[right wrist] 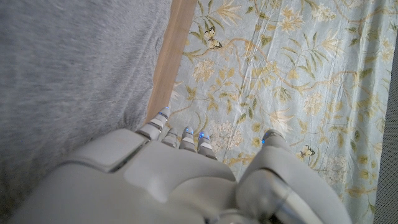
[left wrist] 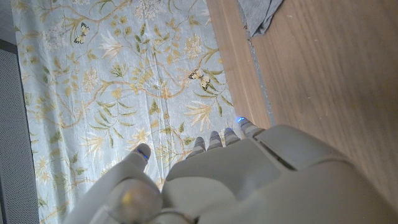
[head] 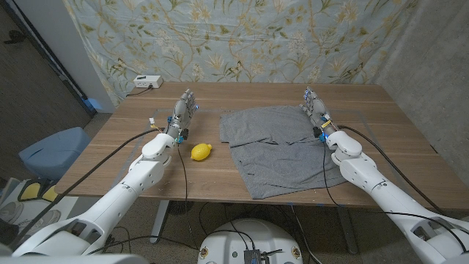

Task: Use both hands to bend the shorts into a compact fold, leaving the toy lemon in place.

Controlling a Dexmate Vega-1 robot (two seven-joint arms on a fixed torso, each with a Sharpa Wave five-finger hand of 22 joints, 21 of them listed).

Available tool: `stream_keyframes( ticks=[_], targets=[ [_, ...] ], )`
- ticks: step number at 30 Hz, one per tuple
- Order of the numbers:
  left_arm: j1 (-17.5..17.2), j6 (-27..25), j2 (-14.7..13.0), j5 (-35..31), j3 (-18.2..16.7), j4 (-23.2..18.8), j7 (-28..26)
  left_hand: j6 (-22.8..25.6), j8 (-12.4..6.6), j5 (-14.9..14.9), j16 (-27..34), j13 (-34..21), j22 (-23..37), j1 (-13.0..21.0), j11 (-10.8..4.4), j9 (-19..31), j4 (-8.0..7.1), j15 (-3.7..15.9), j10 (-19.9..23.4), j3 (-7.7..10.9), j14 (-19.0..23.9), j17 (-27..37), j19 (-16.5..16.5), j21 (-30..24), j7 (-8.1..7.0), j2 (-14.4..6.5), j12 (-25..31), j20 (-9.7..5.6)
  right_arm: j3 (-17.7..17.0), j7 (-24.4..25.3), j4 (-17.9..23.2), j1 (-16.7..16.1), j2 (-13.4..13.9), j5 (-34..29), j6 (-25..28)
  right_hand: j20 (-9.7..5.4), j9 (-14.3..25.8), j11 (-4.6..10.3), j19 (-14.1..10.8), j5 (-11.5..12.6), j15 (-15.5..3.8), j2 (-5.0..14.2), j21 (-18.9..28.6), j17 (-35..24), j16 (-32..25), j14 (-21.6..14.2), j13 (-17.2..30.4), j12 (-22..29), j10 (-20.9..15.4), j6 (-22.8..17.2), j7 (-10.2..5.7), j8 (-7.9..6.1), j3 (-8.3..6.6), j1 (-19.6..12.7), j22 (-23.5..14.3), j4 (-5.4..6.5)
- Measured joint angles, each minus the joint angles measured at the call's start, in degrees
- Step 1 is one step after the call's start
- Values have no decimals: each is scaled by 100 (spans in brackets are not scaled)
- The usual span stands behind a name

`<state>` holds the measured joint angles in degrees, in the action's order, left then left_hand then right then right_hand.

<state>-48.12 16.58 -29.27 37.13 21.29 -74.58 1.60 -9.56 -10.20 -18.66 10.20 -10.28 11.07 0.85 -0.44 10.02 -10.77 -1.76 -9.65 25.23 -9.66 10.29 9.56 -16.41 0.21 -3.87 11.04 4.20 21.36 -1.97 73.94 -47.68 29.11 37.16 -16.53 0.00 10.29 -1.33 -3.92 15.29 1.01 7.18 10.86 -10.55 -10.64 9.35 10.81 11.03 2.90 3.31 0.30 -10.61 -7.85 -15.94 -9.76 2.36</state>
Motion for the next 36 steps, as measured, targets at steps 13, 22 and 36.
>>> stream_keyframes(
  ticks=[13,22,36],
  targets=[
    [-53,222,-32,-469,52,-118,-381,492,-261,554,185,-45,-6,995,-33,0,968,-438,422,220,597,-31,-750,-99,-314,-188,439,620,27,533,229,-71,64,-345,152,353,-1,-257,-865,-217,258,83,217,17,-210,-1046,-1,196,-817,-805,-62,-151,-384,-610,1,-461],
    [-168,354,-197,-1444,140,-473,-1126,1182,-316,744,233,-80,27,1299,74,27,1282,-368,1117,327,1275,-1,-977,-139,-212,-164,558,706,41,1239,764,-256,283,-784,556,423,-1,-276,-976,-272,328,196,217,17,-232,-1218,-1,196,-979,-949,-84,-151,-514,-800,1,-592],
    [-293,157,-476,-2624,264,-961,-1695,1244,-315,765,233,-79,27,1381,74,26,1372,-367,1117,332,1335,0,-1009,-139,-214,-141,558,738,30,1760,1622,-594,723,-1168,1133,442,-1,-298,-990,-282,338,266,217,1,-232,-1263,-2,196,-1018,-976,-112,-151,-601,-870,-26,-647]
  ],
)
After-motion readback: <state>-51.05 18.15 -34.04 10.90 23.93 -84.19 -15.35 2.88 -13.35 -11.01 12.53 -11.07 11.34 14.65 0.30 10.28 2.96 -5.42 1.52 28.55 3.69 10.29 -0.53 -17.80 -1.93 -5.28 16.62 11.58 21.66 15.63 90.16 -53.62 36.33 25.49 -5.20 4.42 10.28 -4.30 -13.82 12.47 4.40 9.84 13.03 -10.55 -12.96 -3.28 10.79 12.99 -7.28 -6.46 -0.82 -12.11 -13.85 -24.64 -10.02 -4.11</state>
